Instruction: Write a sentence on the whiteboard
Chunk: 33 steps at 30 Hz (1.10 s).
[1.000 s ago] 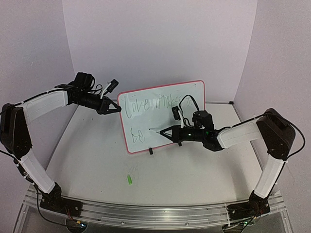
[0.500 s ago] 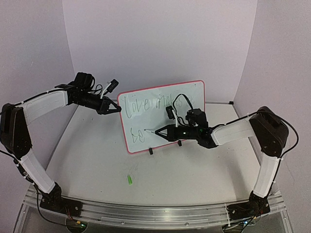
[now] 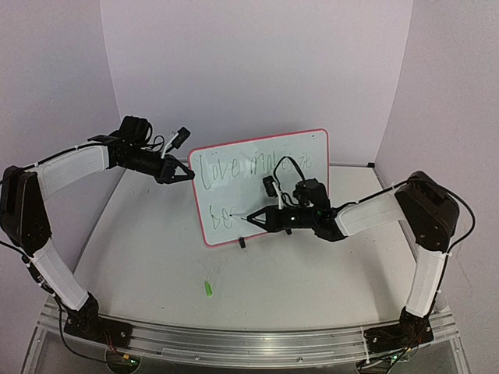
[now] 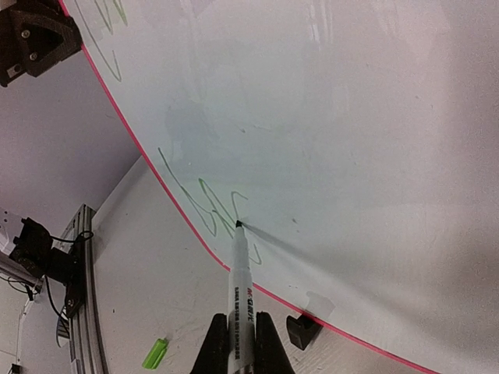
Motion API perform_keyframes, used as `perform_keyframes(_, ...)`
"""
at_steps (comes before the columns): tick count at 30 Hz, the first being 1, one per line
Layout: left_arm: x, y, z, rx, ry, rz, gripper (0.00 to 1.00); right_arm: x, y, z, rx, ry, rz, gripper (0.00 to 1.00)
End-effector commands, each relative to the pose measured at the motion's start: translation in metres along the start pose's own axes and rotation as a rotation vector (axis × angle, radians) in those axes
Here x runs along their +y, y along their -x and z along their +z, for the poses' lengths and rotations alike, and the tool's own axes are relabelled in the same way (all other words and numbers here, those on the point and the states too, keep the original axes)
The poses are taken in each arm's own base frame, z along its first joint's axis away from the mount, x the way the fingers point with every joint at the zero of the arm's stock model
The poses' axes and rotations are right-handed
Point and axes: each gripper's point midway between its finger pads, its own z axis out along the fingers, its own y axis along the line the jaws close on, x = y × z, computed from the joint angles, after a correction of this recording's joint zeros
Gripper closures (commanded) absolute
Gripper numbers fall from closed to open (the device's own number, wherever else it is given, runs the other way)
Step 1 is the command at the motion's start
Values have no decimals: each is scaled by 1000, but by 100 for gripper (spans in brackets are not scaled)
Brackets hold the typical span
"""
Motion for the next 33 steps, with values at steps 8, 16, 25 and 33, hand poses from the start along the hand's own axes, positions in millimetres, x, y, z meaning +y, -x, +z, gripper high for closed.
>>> perform_keyframes(8,-9,-11,7,48,-13,15,100,-15,29,-31,-136,-156,-16,100)
perform_keyframes(16,-9,-11,6,48,-12,14,100,27,23,-26,-66,71,-76,100)
perform_keyframes(25,-9,-12,7,49,-12,13,100,28,48,-22,-117,54,-90,100)
perform_keyframes(33,-9,-12,7,51,-13,12,100,15,52,-10,-127,11,-80,100)
